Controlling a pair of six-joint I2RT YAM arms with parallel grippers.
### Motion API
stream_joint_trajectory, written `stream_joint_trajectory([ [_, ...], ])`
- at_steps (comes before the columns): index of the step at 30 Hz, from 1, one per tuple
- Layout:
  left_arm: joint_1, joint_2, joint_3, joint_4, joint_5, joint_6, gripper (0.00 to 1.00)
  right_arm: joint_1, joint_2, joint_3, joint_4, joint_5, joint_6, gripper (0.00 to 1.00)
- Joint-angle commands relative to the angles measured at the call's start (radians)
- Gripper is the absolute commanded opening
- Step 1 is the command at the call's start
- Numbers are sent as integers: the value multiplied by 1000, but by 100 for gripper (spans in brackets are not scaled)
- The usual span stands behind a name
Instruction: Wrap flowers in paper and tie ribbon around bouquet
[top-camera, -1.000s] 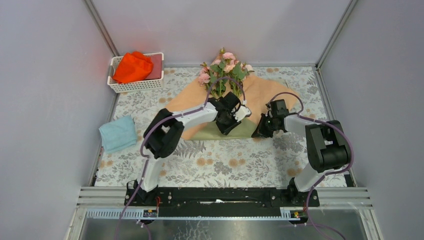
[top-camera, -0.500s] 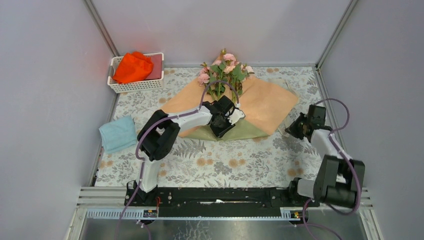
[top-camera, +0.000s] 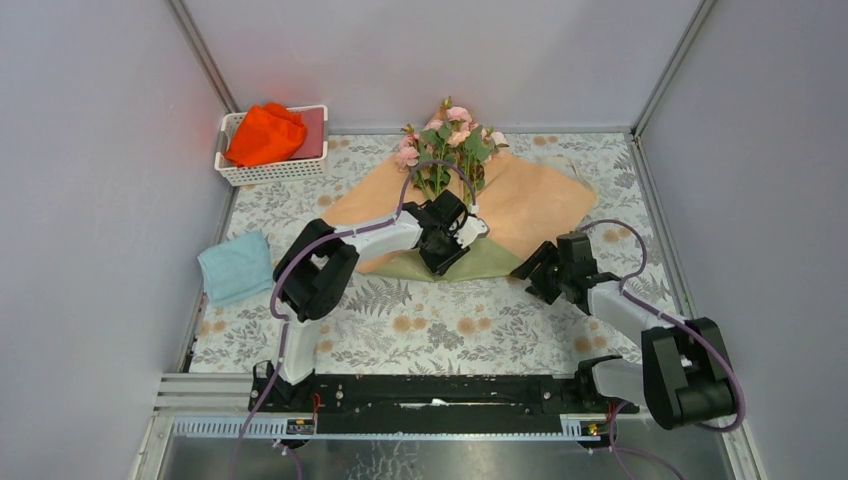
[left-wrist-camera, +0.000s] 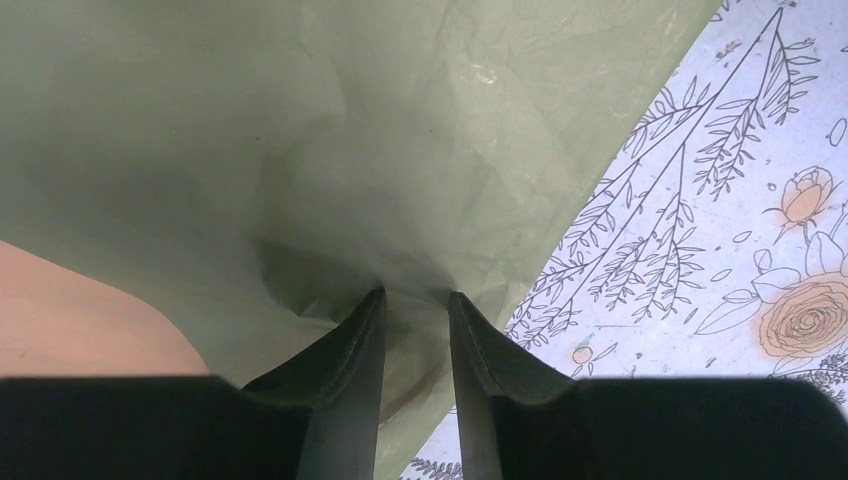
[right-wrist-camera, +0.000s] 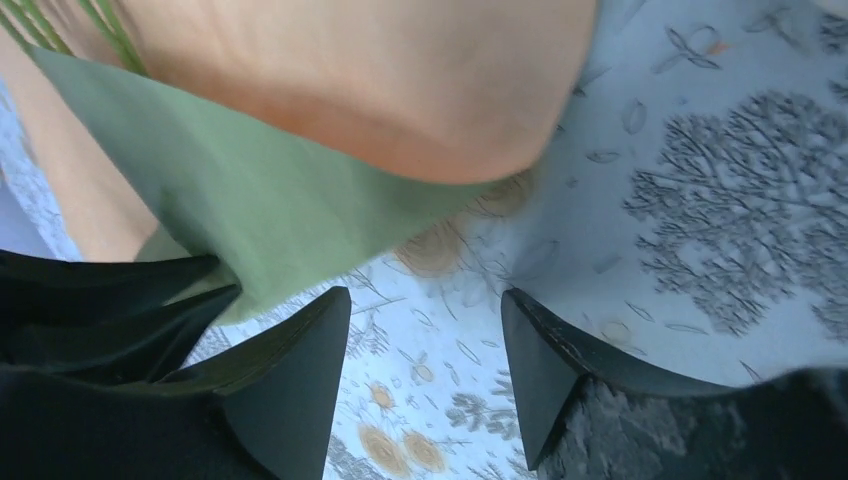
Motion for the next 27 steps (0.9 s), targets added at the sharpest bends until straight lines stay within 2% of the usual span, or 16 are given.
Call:
stream_joint_trajectory([
  [1,3,19,-8,15,28,-22,36,14,92,10,177,9,105,65],
  [4,2,22,-2,11,30,-24,36,14,123,-6,219,67,126,64],
  [8,3,24,11,5,17,-17,37,14,147,-22,272,116,139,51],
  [10,3,30,37,-9,16,-11,38,14,162,-12,281,130,124,39],
  [13,1,57,170,-89,3,-1,42,14,177,3,292,135,94,16],
  [16,-11,61,285,-134,9,12,47,15,181,17,292,122,65,4],
  [18,-28,52,313,-139,37,21,49,17,169,21,282,125,49,0],
  [21,-40,46,277,-72,71,8,52,30,136,29,259,156,13,0],
  [27,-37,167,288,4,-19,-34,50,88,88,74,209,222,-57,0],
])
